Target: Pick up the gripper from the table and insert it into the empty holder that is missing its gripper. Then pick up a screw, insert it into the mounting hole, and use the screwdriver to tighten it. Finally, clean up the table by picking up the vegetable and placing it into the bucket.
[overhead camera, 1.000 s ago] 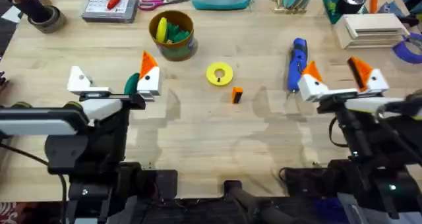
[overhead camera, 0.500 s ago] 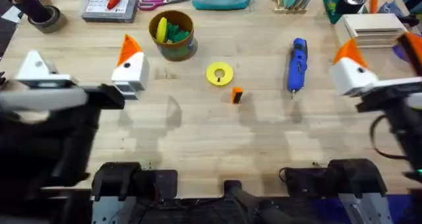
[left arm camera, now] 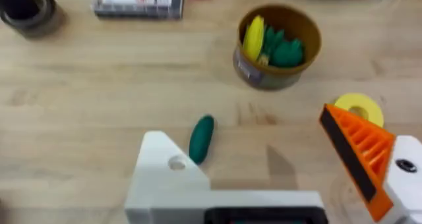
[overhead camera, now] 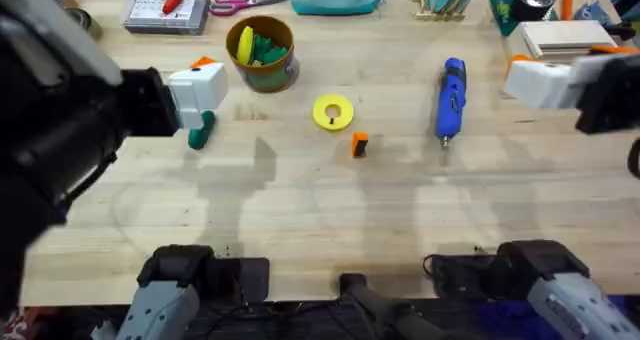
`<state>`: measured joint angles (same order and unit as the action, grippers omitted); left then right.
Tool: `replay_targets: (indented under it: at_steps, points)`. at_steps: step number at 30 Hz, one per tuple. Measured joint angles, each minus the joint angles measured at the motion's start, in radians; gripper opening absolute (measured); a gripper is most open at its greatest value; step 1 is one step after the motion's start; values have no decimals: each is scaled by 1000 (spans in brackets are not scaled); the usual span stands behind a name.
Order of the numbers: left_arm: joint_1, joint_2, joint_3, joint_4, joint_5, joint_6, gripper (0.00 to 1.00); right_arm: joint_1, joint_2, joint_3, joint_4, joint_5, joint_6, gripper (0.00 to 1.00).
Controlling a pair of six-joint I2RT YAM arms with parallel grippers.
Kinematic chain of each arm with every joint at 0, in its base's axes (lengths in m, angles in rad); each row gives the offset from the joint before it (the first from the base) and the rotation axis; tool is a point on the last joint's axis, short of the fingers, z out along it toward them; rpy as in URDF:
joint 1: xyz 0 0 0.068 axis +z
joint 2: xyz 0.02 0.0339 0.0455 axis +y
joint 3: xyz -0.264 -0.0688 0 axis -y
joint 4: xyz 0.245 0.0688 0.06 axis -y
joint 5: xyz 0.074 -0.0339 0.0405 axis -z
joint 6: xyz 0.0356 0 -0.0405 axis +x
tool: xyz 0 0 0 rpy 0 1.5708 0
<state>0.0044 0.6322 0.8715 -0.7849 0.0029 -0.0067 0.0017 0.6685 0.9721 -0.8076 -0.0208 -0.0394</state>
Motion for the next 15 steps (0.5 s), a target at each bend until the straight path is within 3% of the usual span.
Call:
replay_targets:
  at_steps: [9,15]
  points:
    - [0,234,99,-128,5,0,985,0,367,234,-245,-3,-13,997]
    - [0,344,116,-192,31,0,985,0,519,274,-299,-3,-13,997]
